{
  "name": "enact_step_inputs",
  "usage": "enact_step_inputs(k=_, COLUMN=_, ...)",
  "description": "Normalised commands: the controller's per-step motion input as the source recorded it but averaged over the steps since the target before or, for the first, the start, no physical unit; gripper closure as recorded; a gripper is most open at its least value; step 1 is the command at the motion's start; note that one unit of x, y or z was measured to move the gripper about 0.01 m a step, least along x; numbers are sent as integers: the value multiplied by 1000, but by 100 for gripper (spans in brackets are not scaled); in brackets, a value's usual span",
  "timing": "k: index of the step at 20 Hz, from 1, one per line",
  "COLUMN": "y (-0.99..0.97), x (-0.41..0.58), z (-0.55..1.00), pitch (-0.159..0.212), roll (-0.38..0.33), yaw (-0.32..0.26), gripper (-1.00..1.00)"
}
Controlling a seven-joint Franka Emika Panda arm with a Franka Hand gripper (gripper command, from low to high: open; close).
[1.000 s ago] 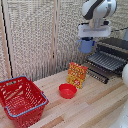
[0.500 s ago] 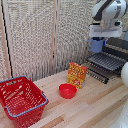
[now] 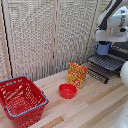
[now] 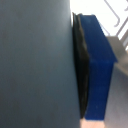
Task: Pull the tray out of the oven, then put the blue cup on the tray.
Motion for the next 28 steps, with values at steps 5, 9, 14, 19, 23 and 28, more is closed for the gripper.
enact_step_inputs(k=5, y=-54, x=0, z=-226, pitch=80, roll=-194, yaw=-65, gripper=100)
enact_step_inputs(k=9, y=-22, x=0, z=-343, pitch=157, roll=-195, yaw=-37, gripper=100)
enact_step_inputs(k=14, y=-106, x=0, z=-141, pitch=104, roll=-57, yaw=-3, gripper=100)
enact_step_inputs(k=19, y=0, x=-58, z=4, pitch=14, roll=0, yaw=-47, gripper=-100)
enact_step_inputs(k=23, y=0, x=-109, z=256, pitch=0, roll=0, yaw=-103, gripper=-100)
enact_step_inputs(k=28, y=0, x=-40, z=550, pitch=2, roll=11, yaw=-139, gripper=-100)
